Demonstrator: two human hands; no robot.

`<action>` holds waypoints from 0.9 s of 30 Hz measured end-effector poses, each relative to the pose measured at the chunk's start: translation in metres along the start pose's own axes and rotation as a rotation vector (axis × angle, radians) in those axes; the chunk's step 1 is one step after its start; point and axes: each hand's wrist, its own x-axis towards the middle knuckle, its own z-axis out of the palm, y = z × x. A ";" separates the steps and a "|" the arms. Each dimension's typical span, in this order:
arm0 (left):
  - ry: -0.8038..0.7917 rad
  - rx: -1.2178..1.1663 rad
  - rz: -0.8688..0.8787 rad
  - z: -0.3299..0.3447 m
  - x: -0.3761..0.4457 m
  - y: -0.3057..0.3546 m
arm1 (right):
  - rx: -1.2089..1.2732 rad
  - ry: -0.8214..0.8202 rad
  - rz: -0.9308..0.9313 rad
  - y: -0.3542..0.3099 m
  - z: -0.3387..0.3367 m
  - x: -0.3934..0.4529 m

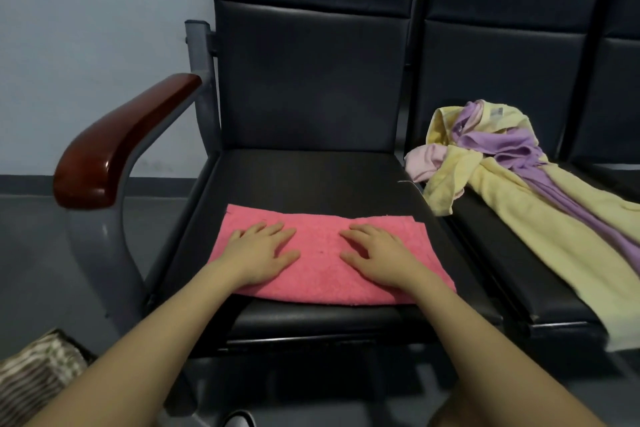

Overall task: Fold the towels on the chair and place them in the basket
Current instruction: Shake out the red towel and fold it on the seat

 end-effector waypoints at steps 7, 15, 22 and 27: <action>0.311 -0.139 -0.245 -0.010 -0.017 -0.020 | 0.064 0.112 0.025 -0.018 0.007 0.002; 0.298 -0.120 -0.448 0.002 -0.023 -0.033 | 0.091 0.125 -0.108 -0.037 0.011 0.014; 0.396 -0.259 -0.343 0.008 -0.020 -0.037 | 0.058 0.022 -0.085 -0.039 0.016 0.015; 0.589 -0.436 -0.213 -0.003 -0.018 -0.035 | 0.059 0.009 -0.054 -0.044 0.019 0.019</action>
